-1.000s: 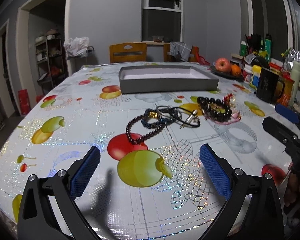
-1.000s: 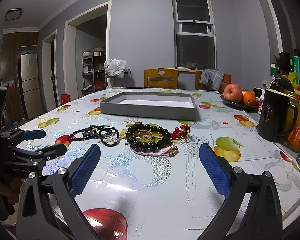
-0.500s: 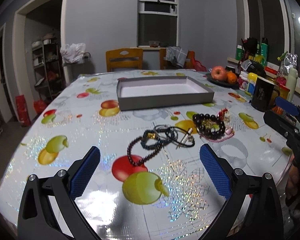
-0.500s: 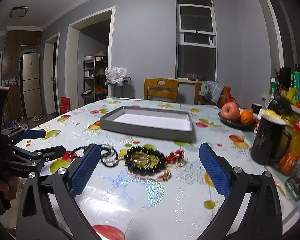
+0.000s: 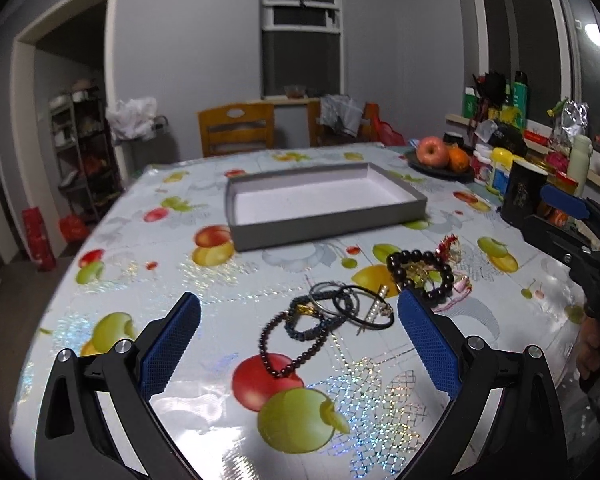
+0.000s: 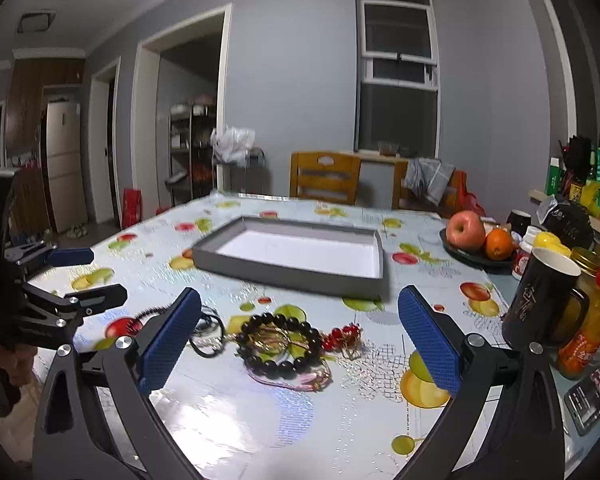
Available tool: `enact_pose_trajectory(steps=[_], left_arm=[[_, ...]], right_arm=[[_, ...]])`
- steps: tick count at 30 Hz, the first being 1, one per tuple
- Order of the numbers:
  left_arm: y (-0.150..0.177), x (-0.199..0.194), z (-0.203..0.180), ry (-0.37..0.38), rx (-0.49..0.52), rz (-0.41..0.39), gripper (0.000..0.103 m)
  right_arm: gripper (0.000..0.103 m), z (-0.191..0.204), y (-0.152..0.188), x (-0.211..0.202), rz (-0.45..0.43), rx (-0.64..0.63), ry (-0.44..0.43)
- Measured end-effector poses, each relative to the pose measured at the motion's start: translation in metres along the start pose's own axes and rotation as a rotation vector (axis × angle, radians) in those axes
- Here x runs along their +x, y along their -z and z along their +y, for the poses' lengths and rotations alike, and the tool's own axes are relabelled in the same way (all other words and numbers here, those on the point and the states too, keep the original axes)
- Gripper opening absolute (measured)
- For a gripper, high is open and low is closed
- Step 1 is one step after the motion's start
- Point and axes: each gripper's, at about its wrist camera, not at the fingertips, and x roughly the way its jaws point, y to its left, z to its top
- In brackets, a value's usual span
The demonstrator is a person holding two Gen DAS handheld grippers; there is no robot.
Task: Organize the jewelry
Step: 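Grasp the red beaded charm with the right tool while the left tool grasps the black cord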
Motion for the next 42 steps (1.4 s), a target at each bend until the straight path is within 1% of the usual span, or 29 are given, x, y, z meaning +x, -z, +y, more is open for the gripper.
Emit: enact_pose_trajectory(steps=[3,4,8,9,10,13,14,18,20,24,28,31,33,34,35,36,37,40,41,42], left_arm=[[0.001,0.014,0.0,0.034,0.014,0.046,0.096],[0.001,0.017,-0.001,0.044,0.019,0.057,0.095],[0.002,0.037,-0.008,0.114,0.044,0.133,0.077],[0.002,0.041,-0.01,0.123,0.052,0.145,0.073],[0.002,0.044,-0.012,0.129,0.06,0.153,0.071],[0.0,0.052,-0.019,0.133,0.09,0.174,0.07],[-0.001,0.056,-0.021,0.132,0.09,0.181,0.067],[-0.005,0.065,-0.022,0.121,0.086,0.196,0.063],[-0.007,0.07,-0.022,0.123,0.089,0.205,0.062],[-0.012,0.081,-0.027,0.131,0.111,0.228,0.054],[-0.014,0.096,-0.028,0.157,0.119,0.27,0.048],[-0.012,0.106,-0.026,0.16,0.114,0.31,0.04],[-0.01,0.11,-0.025,0.172,0.104,0.327,0.027],[-0.01,0.111,-0.024,0.176,0.1,0.33,0.023],[-0.01,0.11,-0.024,0.181,0.095,0.33,0.011],[-0.01,0.11,-0.023,0.182,0.093,0.329,0.005],[-0.009,0.109,-0.023,0.188,0.092,0.329,0.005],[-0.009,0.103,-0.021,0.202,0.087,0.312,0.004],[-0.008,0.101,-0.02,0.206,0.084,0.305,0.004],[-0.009,0.098,-0.019,0.209,0.078,0.298,0.004]], right_arm=[[0.097,-0.006,0.003,0.013,0.051,0.013,-0.005],[0.094,-0.007,0.004,0.016,0.063,0.017,-0.007],[0.093,-0.012,0.009,0.029,0.124,0.03,-0.013],[0.09,-0.011,0.01,0.031,0.135,0.03,-0.014],[0.088,-0.011,0.011,0.035,0.154,0.029,-0.018],[0.088,-0.013,0.013,0.04,0.186,0.038,-0.029],[0.087,-0.014,0.014,0.042,0.195,0.043,-0.032],[0.081,-0.014,0.015,0.044,0.209,0.036,-0.026],[0.081,-0.015,0.015,0.046,0.221,0.035,-0.032],[0.08,-0.016,0.015,0.053,0.248,0.033,-0.04],[0.08,-0.016,0.016,0.057,0.258,0.044,-0.054],[0.08,-0.016,0.017,0.056,0.259,0.05,-0.058],[0.08,-0.016,0.017,0.056,0.262,0.048,-0.06],[0.08,-0.016,0.017,0.056,0.263,0.047,-0.061],[0.08,-0.016,0.017,0.056,0.267,0.045,-0.064],[0.079,-0.015,0.017,0.056,0.27,0.043,-0.069],[0.073,-0.014,0.017,0.057,0.275,0.04,-0.077],[0.068,-0.013,0.017,0.063,0.301,0.046,-0.106],[0.064,-0.013,0.018,0.066,0.312,0.049,-0.118],[0.063,-0.012,0.018,0.069,0.327,0.049,-0.126]])
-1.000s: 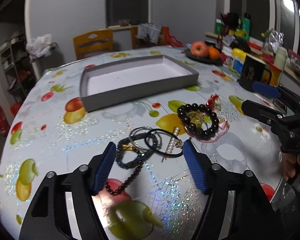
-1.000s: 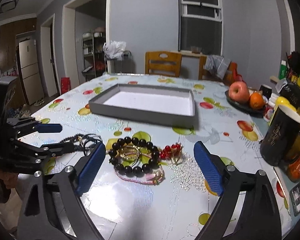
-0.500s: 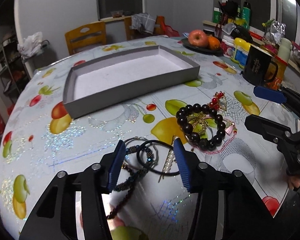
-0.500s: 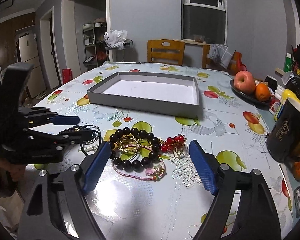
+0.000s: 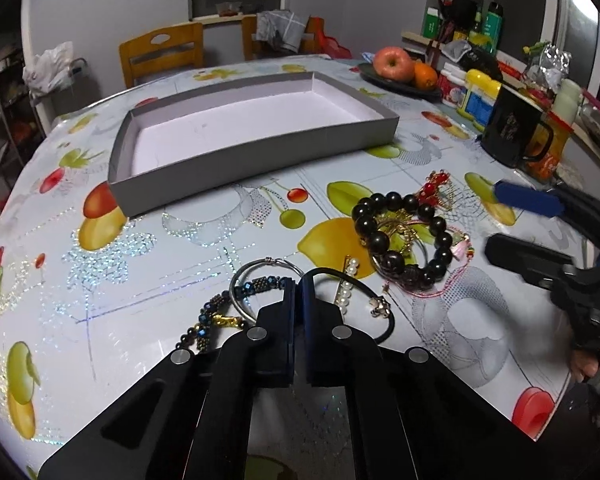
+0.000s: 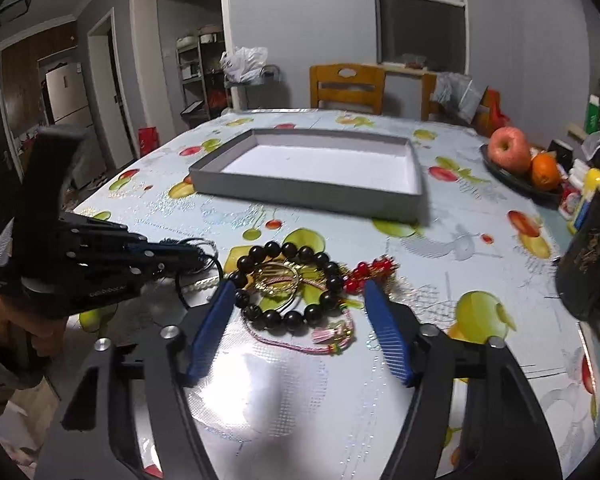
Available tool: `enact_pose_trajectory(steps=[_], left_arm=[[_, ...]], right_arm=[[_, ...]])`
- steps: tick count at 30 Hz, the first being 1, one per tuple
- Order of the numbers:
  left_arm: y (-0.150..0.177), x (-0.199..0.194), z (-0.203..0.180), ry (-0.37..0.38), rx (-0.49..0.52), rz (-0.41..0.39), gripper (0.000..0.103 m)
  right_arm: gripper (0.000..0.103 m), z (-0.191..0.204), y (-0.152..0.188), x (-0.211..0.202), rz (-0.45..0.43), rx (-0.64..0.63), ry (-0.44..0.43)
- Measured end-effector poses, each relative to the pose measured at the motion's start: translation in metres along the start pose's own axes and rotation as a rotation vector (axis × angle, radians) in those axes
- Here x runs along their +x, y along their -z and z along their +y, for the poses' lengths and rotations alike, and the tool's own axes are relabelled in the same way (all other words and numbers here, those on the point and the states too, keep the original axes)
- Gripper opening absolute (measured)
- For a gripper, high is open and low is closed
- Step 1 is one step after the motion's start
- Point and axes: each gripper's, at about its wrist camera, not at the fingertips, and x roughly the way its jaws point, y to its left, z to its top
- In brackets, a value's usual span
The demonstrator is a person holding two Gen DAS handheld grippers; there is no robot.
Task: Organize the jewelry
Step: 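Grasp the red beaded charm with the right tool while the left tool grasps the black cord, then carry both items over the gray tray and open both tools to drop them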
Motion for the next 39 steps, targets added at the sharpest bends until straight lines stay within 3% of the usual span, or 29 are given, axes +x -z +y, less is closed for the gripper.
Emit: enact_pose_trajectory(steps=[4,11,18,20,21,23,24,30,39], left_arm=[[0.0,-0.017,0.006,0.014,-0.022,-0.042,0.004],[-0.009,-0.046,0.012,0.011,-0.022,-0.118,0.004],[-0.015,-0.056,0.017,0.009,-0.016,-0.142,0.004],[-0.017,-0.059,0.018,0.008,-0.013,-0.148,0.004],[-0.018,-0.06,0.019,0.007,-0.011,-0.15,0.004],[-0.02,-0.062,0.021,0.004,-0.009,-0.153,0.004],[-0.021,-0.064,0.023,0.001,-0.008,-0.154,0.004],[-0.033,-0.072,0.028,0.004,0.0,-0.166,0.004],[-0.062,-0.08,0.041,0.009,0.0,-0.202,0.004]], right_arm=[[0.063,0.001,-0.002,0.008,0.035,-0.006,-0.025],[0.063,-0.029,-0.017,0.022,0.084,0.04,0.038],[0.063,-0.057,-0.026,0.052,0.166,0.086,0.055],[0.048,-0.064,-0.027,0.058,0.179,0.101,0.038],[0.03,-0.067,-0.026,0.06,0.186,0.112,0.022],[0.019,-0.07,-0.025,0.062,0.189,0.128,-0.009],[0.007,-0.07,-0.024,0.062,0.185,0.13,-0.023],[0.007,-0.063,-0.036,0.042,0.114,0.119,-0.04],[0.007,-0.055,-0.08,0.006,-0.017,0.088,-0.056]])
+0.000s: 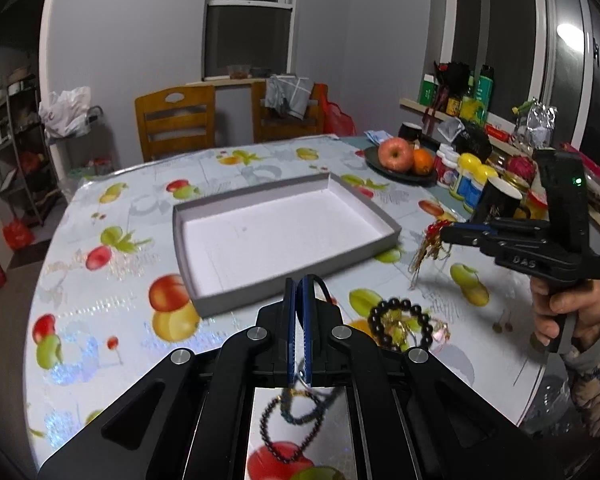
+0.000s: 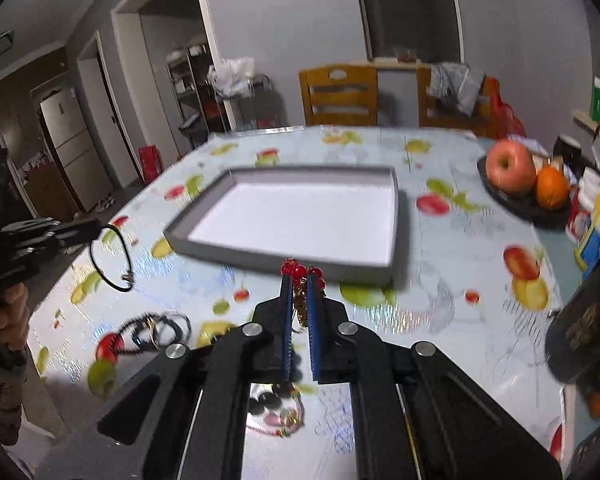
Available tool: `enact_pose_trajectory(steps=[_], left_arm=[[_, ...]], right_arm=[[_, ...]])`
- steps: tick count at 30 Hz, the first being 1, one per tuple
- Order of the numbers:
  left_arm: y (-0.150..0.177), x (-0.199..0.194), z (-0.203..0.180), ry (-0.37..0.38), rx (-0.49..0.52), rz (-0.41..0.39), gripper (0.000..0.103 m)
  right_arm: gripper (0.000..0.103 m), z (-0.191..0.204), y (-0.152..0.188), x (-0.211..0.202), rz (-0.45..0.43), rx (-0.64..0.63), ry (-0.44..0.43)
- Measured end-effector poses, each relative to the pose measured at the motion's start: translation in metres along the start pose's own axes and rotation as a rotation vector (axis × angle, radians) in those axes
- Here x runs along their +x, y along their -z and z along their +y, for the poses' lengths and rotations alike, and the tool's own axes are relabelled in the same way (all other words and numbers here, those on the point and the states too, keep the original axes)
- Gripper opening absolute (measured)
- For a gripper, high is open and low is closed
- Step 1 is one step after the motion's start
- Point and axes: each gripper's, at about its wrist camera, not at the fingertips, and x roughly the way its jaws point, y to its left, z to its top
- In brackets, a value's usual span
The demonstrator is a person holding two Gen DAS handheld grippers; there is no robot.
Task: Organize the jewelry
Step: 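Carry both items over the gray tray and open both tools to drop them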
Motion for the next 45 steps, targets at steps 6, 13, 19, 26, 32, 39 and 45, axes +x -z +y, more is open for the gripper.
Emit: enact_pose_trajectory(steps=[6,13,19,26,32,39,45], left_arm=[[-0.021,0.012,0.012,-0.018,0.005,-0.009,0.004],[-0.046,0.056,0.033,-0.041,-0.012,0.007,0.004],[-0.053,0.103,0.052,-0.091,-0.025,0.06,0.004],[-0.03,0.153,0.08,-0.14,-0.071,0.178,0.004],[-0.009,0.159,0.092,-0.158,-0.106,0.222,0.004],[-0.004,0.156,0.09,-0.177,-0.084,0.22,0.004],[0.0,0.15,0.085,-0.207,-0.059,0.22,0.005]], right_arm=[[0.007,-0.004,-0.028,-0.001,-0.04,0.001,-0.008],[0.007,-0.019,-0.052,0.028,-0.038,0.023,0.017],[0.007,-0.031,-0.059,0.058,-0.014,0.043,0.042],[0.007,-0.043,-0.045,0.102,0.065,0.085,0.035],[0.007,-0.046,-0.037,0.129,0.113,0.107,0.023],[0.012,-0.044,-0.027,0.136,0.128,0.116,0.036],[0.028,-0.045,-0.026,0.125,0.096,0.117,0.027]])
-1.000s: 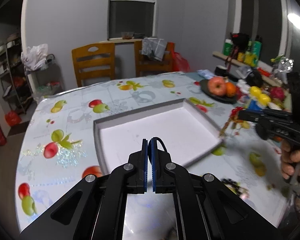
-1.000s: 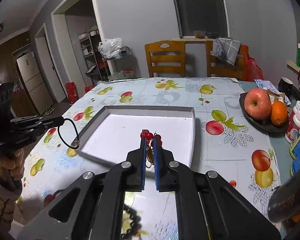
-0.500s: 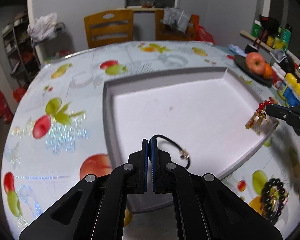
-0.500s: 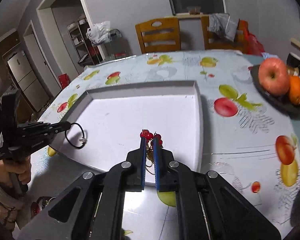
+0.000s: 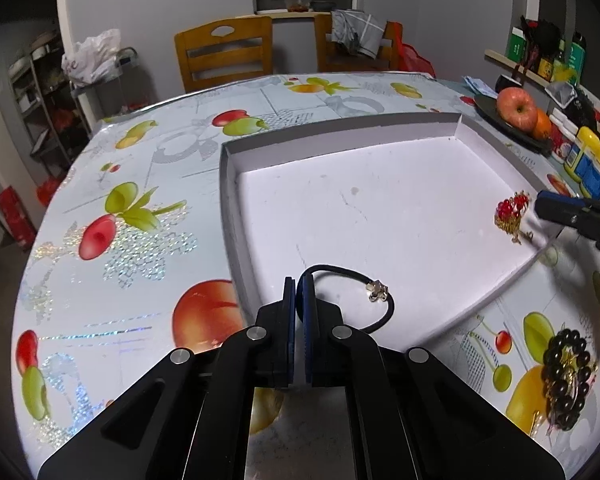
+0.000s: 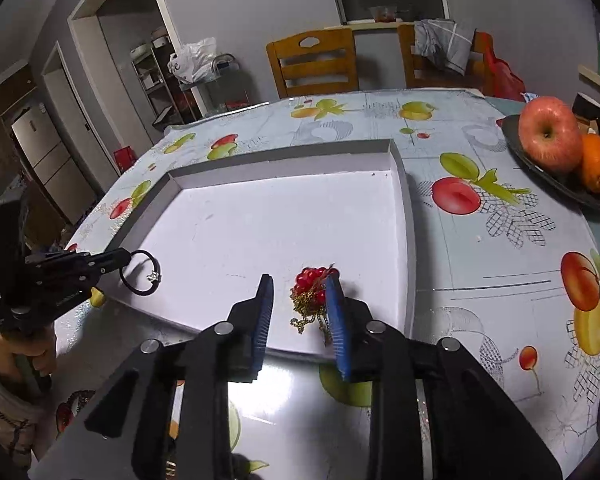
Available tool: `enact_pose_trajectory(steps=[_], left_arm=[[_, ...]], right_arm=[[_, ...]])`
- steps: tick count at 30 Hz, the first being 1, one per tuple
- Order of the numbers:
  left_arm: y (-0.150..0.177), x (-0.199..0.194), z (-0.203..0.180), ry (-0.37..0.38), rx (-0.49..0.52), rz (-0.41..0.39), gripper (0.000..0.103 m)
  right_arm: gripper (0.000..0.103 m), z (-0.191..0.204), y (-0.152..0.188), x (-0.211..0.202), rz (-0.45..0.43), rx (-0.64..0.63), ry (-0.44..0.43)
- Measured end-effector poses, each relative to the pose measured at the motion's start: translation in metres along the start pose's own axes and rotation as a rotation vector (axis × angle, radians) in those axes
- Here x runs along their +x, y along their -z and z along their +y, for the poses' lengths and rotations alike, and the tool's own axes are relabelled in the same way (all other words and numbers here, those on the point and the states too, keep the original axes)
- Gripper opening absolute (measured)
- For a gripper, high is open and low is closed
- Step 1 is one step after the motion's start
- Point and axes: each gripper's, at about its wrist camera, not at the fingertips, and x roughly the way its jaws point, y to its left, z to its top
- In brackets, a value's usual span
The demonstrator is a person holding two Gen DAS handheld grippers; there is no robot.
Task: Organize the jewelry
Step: 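Carry both items over the gray tray and open both tools to drop them, then grasp the black bead bracelet with the right tool while the left tool grasps the dark blue bead bracelet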
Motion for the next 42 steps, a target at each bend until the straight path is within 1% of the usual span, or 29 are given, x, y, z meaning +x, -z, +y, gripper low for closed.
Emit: enact_pose_trajectory(steps=[4,5,6,7,9,10,11,14,18,21,24,26,27,28,34,37,42], left_arm=[[0.004,-0.005,-0.001,0.021,-0.005,-0.004,0.007],[0.005,-0.007,-0.001,0.037,-0.007,-0.006,0.014],[0.005,-0.009,-0.002,0.053,-0.01,-0.013,0.025],[0.005,-0.011,-0.004,0.066,-0.009,-0.026,0.031],[0.004,-0.017,-0.01,0.044,0.002,-0.053,0.062],[0.004,-0.022,-0.012,0.047,0.006,-0.079,0.068],[0.004,-0.026,-0.014,0.047,0.006,-0.096,0.072],[0.005,-0.035,-0.018,0.06,-0.002,-0.106,0.072],[0.015,-0.052,-0.02,0.08,-0.021,-0.121,0.073],[0.029,-0.069,-0.026,0.101,-0.023,-0.135,0.074],[0.049,-0.087,-0.037,0.119,-0.006,-0.152,0.074],[0.06,-0.094,-0.041,0.123,-0.004,-0.156,0.074],[0.066,-0.097,-0.043,0.128,-0.003,-0.152,0.074],[0.07,-0.098,-0.044,0.13,-0.004,-0.149,0.074],[0.096,-0.108,-0.05,0.157,-0.021,-0.134,0.074],[0.107,-0.112,-0.055,0.167,-0.01,-0.129,0.074],[0.127,-0.116,-0.066,0.166,0.008,-0.121,0.074]], right_arm=[[0.029,0.002,0.002,-0.01,-0.022,-0.007,-0.011],[0.029,0.004,0.003,-0.013,-0.027,-0.007,-0.011],[0.029,0.005,0.005,-0.016,-0.033,-0.009,-0.015],[0.03,0.006,0.006,-0.018,-0.037,-0.011,-0.017],[0.031,0.008,0.009,-0.024,-0.05,-0.015,-0.016],[0.035,0.009,0.011,-0.028,-0.056,-0.018,-0.018],[0.036,0.01,0.013,-0.031,-0.063,-0.019,-0.02],[0.037,0.015,0.02,-0.042,-0.08,-0.034,-0.019],[0.039,0.022,0.03,-0.055,-0.095,-0.044,-0.027],[0.045,0.028,0.041,-0.064,-0.103,-0.058,-0.03],[0.046,0.036,0.053,-0.071,-0.104,-0.078,-0.032],[0.048,0.041,0.062,-0.079,-0.109,-0.089,-0.032],[0.052,0.043,0.065,-0.082,-0.112,-0.094,-0.033],[0.054,0.045,0.069,-0.085,-0.113,-0.097,-0.038],[0.054,0.054,0.091,-0.1,-0.117,-0.119,-0.038],[0.054,0.057,0.1,-0.104,-0.114,-0.119,-0.042],[0.054,0.075,0.118,-0.104,-0.081,-0.163,-0.062]])
